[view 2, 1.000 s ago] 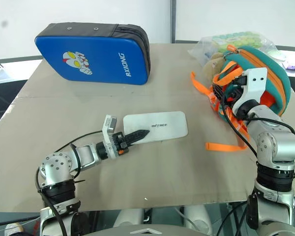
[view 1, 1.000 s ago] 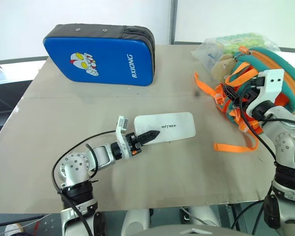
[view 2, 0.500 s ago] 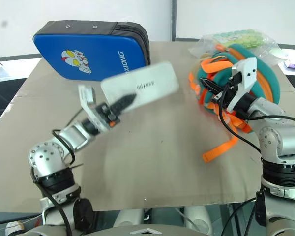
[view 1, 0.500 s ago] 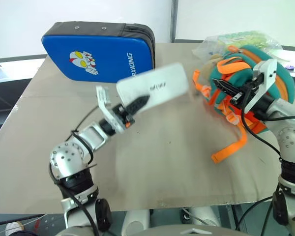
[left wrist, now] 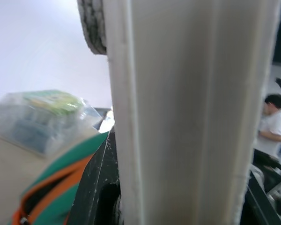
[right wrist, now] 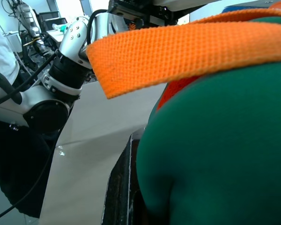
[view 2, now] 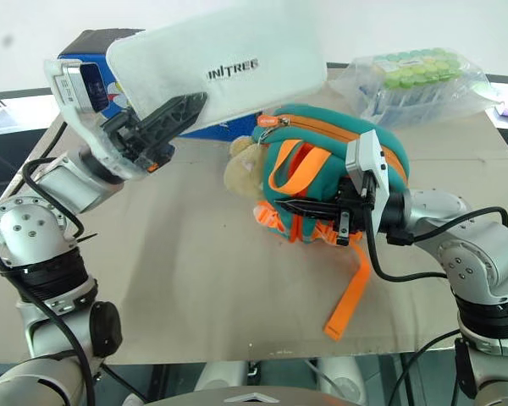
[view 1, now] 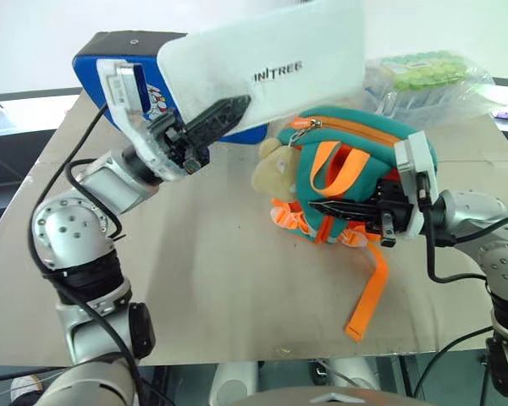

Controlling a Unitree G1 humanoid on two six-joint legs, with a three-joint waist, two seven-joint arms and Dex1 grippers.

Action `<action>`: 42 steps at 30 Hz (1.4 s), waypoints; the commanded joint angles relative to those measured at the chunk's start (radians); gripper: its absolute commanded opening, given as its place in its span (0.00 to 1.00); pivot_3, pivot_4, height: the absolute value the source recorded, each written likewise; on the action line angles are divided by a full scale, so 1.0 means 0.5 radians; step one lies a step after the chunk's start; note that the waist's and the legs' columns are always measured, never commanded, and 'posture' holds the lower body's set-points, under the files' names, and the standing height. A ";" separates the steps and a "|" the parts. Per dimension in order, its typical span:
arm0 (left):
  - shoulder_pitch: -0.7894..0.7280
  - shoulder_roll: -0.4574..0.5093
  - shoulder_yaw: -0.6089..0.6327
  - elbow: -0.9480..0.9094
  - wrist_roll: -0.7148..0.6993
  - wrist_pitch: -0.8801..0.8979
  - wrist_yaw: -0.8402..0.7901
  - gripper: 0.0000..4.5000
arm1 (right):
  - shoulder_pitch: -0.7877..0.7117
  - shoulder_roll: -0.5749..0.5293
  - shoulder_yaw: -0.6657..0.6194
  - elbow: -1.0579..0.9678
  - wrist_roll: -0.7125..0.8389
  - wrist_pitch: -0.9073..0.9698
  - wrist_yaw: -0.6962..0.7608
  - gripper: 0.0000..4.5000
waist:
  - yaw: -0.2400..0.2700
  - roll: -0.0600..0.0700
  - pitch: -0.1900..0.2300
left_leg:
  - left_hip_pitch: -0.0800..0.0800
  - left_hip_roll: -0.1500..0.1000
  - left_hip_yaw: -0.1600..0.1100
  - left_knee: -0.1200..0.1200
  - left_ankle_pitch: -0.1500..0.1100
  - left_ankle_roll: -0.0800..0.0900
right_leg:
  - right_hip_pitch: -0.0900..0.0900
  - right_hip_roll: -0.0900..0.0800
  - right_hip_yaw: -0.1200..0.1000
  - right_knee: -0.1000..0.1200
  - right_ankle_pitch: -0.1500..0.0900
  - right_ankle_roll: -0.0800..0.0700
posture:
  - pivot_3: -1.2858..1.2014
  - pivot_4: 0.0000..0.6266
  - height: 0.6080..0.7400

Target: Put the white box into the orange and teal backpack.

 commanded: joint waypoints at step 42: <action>-0.102 0.455 -0.542 0.495 1.178 -1.153 -1.005 0.25 | -0.031 -0.232 -0.203 -0.036 0.291 -0.077 0.113 0.01 | 0.027 -0.001 0.000 | 0.002 0.000 0.000 0.005 0.000 0.000 | 0.003 0.000 -0.002 0.004 0.000 0.000 | 0.52 0.24 1.00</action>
